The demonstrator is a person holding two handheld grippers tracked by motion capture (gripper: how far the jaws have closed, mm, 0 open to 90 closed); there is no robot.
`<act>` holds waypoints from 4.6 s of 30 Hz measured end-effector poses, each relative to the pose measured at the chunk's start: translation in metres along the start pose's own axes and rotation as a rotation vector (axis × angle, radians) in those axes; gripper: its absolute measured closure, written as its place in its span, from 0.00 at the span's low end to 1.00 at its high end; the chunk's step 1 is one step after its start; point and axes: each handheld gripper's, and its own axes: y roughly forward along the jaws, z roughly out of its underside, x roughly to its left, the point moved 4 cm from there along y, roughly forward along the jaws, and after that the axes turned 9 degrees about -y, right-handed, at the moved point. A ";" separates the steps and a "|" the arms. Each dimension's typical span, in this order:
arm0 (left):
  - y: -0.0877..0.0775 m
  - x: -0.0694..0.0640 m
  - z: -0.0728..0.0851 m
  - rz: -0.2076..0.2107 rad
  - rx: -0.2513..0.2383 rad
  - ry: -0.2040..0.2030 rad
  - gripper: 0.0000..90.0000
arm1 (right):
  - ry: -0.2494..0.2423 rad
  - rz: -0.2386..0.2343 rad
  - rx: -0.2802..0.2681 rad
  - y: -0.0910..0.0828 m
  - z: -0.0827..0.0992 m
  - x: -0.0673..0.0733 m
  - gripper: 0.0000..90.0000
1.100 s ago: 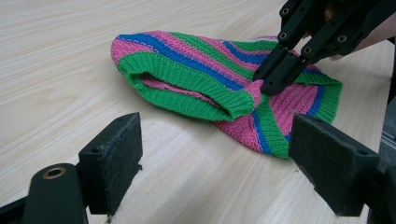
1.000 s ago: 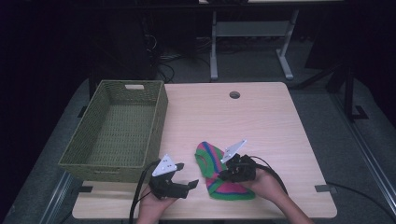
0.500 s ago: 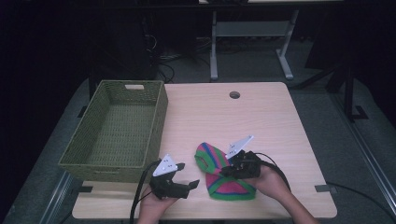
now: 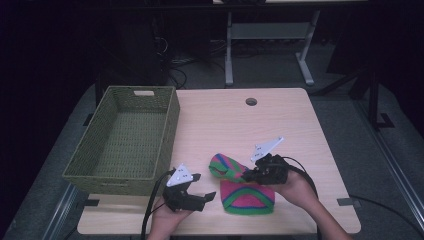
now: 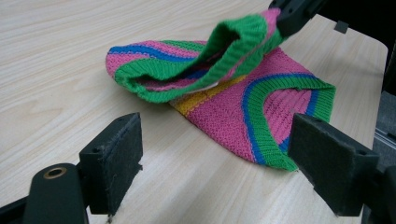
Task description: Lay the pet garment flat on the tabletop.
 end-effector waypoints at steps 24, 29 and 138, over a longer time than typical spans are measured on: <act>0.021 0.011 -0.019 -0.006 0.019 0.044 0.24 | -0.017 -0.007 -0.067 -0.028 0.003 -0.015 0.95; 0.028 0.019 -0.026 -0.005 0.007 0.031 0.27 | -0.053 -0.035 -0.080 -0.030 0.006 -0.015 0.95; -0.001 -0.004 -0.070 0.091 0.079 0.225 1.00 | -0.175 -0.117 -0.057 -0.033 0.013 -0.013 0.94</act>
